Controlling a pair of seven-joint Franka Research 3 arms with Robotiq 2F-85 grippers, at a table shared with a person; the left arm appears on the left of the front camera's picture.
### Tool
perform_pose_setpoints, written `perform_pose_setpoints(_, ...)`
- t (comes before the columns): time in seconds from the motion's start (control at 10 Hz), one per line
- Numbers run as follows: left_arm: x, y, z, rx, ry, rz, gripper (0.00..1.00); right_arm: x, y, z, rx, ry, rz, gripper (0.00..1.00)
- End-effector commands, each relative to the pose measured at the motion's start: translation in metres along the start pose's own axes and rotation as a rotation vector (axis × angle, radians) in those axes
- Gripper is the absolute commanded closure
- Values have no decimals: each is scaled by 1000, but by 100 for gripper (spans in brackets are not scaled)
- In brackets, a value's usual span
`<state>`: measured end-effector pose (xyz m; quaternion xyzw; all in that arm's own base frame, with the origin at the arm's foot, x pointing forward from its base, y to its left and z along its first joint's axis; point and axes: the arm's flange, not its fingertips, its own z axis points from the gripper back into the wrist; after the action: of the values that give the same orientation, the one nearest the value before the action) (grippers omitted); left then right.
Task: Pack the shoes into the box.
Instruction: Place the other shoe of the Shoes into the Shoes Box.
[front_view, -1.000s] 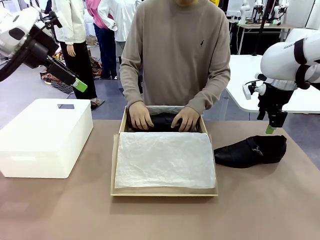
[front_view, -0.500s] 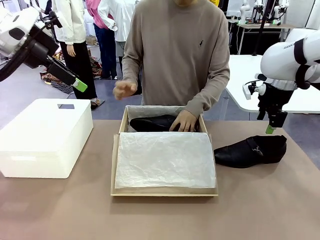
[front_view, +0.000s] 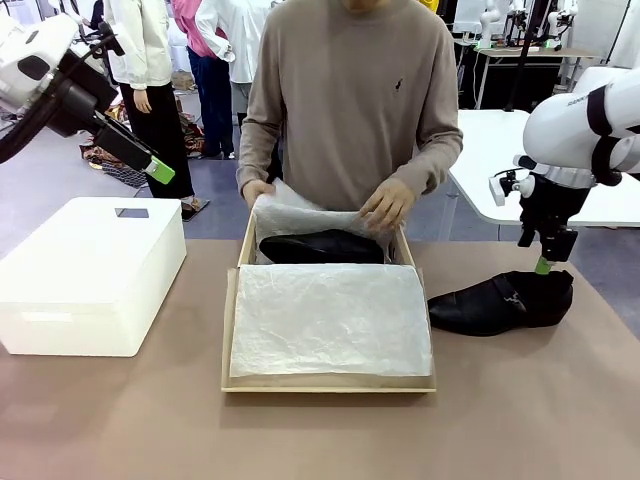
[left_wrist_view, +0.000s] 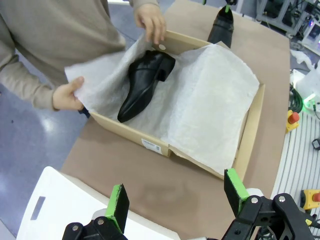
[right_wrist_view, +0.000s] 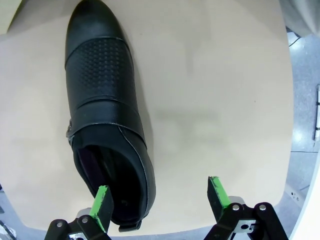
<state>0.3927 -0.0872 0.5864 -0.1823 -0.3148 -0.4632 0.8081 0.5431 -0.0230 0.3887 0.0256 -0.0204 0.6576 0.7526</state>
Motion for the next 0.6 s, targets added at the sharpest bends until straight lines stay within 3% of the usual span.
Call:
perform_pose_setpoints(0.0,0,-1,-1,-2,-23,10,0,-6,-4,-5,-17,-1,-7,0)
perform_pose_setpoints(0.5,0,-1,-1,-2,-23,10,0,-11,-9,-24,-15,-18,-3,0)
